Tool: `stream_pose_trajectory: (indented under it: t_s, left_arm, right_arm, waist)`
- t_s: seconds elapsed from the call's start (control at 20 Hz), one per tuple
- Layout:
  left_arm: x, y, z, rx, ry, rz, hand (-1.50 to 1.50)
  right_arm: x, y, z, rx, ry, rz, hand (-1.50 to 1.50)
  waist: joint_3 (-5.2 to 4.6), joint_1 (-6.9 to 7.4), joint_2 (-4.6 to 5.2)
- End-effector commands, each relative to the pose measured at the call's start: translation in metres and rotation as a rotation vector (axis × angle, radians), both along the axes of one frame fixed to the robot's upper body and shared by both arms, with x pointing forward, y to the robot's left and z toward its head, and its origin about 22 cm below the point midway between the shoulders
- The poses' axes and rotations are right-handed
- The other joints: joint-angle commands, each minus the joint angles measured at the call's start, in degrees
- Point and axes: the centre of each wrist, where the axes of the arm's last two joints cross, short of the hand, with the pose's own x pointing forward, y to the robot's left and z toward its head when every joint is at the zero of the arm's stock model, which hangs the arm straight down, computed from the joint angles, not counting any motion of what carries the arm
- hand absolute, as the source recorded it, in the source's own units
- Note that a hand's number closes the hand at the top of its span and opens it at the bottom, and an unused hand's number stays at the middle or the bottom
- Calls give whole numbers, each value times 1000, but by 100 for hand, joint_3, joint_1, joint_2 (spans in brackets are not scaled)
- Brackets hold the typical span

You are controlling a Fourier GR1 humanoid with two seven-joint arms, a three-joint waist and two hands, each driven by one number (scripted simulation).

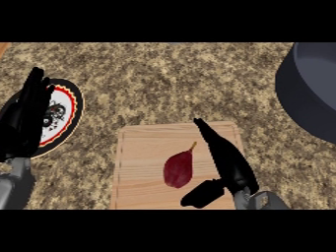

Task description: Pick the pear from the cutting board and place it in the pot

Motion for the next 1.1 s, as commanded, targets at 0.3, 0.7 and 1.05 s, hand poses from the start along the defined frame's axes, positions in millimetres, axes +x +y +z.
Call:
stream_pose_trajectory:
  t_s: [0.3,0.7,1.05]
  left_arm:
    - [-28,3,19,-12,-1,-1,0]
    - [1,0,16,3,2,14,0]
    - [-14,-1,12,-20,-3,-3,0]
  right_arm:
    - [-5,13,-10,-13,-13,-29,-150]
    - [20,5,-31,-21,32,-18,-150]
    - [21,17,-66,-75,-73,115,150]
  waist:
    - [0,12,-11]
    - [0,-9,-2]
    - [0,10,-3]
